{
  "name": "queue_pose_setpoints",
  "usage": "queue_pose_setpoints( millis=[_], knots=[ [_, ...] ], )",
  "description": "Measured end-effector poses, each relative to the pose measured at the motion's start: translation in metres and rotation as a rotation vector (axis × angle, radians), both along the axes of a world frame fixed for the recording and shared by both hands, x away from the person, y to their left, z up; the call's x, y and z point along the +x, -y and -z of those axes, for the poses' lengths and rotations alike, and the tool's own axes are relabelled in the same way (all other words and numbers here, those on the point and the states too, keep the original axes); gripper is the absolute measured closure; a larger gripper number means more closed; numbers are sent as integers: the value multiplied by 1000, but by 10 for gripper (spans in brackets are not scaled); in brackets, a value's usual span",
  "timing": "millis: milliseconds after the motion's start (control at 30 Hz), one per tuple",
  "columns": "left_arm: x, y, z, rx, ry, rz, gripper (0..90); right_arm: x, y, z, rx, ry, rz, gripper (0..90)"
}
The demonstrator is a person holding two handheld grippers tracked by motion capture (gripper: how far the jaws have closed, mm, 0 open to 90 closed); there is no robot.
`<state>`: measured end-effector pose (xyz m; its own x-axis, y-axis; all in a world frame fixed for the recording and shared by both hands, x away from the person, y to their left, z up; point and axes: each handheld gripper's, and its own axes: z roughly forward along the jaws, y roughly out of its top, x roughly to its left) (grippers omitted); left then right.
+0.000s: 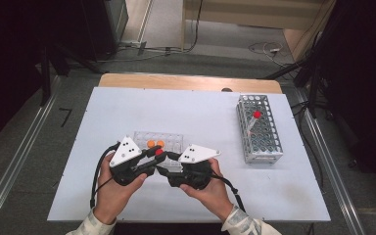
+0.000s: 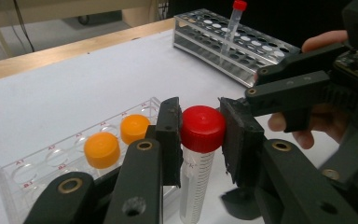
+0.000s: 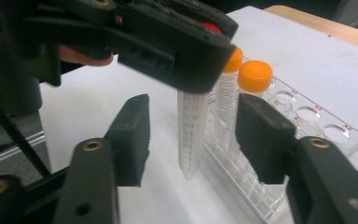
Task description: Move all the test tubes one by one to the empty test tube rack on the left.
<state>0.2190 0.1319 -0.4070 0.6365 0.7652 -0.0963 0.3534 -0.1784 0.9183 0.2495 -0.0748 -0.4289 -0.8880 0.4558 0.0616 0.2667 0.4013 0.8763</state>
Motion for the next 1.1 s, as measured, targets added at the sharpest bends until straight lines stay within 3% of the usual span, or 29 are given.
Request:
queue_pose_setpoints(
  millis=[167,633,1100],
  knots=[
    [0,-5,-4,-12,-2,-16,710,-3,13,0,9,0,12,363],
    [2,-24,-15,-37,19,-69,710,-2,65,-3,35,14,113,369],
    [19,-44,-18,-39,57,-181,710,5,91,-1,42,7,186,369]
  ],
)
